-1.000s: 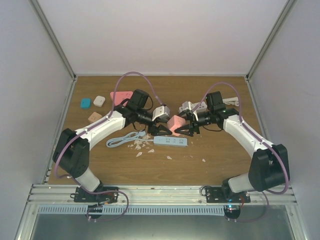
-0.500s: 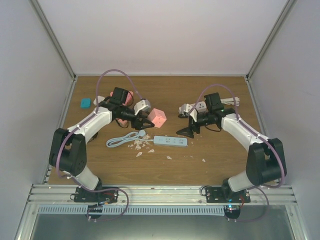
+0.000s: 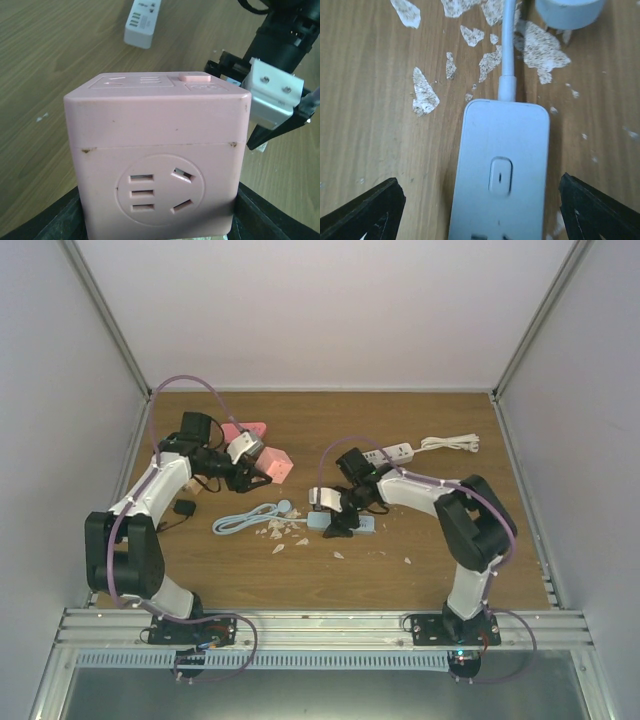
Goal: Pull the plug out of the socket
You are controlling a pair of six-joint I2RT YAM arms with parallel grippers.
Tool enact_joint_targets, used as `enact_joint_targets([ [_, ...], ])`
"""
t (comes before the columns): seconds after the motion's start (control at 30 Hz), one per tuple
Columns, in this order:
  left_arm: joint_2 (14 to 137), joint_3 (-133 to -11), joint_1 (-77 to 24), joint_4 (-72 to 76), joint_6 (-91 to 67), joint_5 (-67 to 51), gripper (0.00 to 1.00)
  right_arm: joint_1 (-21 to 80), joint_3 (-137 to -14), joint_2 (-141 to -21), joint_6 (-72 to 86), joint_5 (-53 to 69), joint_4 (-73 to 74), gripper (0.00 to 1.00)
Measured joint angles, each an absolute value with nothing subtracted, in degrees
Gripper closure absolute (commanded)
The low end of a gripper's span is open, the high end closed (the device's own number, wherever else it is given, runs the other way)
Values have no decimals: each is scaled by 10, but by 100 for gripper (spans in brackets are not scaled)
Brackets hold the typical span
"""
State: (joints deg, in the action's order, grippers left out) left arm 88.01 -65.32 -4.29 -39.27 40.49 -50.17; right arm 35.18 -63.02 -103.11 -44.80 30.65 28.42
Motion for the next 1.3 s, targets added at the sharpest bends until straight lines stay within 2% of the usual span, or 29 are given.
enact_joint_targets([
  [0.3, 873, -647, -2, -421, 432, -488, 71, 369, -655, -1079, -455, 251, 284, 49],
  [0.4, 873, -647, -2, -426, 440, -482, 71, 362, -647, -1077, -455, 252, 282, 56],
  [0.53, 873, -647, -2, -437, 469, -447, 71, 336, -604, -1047, -470, 257, 266, 60],
  [0.8, 873, -620, -2, -488, 577, -276, 71, 251, -498, -953, -532, 249, 285, 59],
  [1.07, 894, -595, 15, -515, 621, -134, 70, 217, -464, -919, -570, 247, 294, 56],
  [1.13, 898, -595, 16, -516, 622, -112, 62, 211, -460, -913, -574, 246, 298, 47],
  [1.3, 907, -595, 16, -514, 623, -62, 21, 204, -457, -904, -582, 235, 321, 21],
])
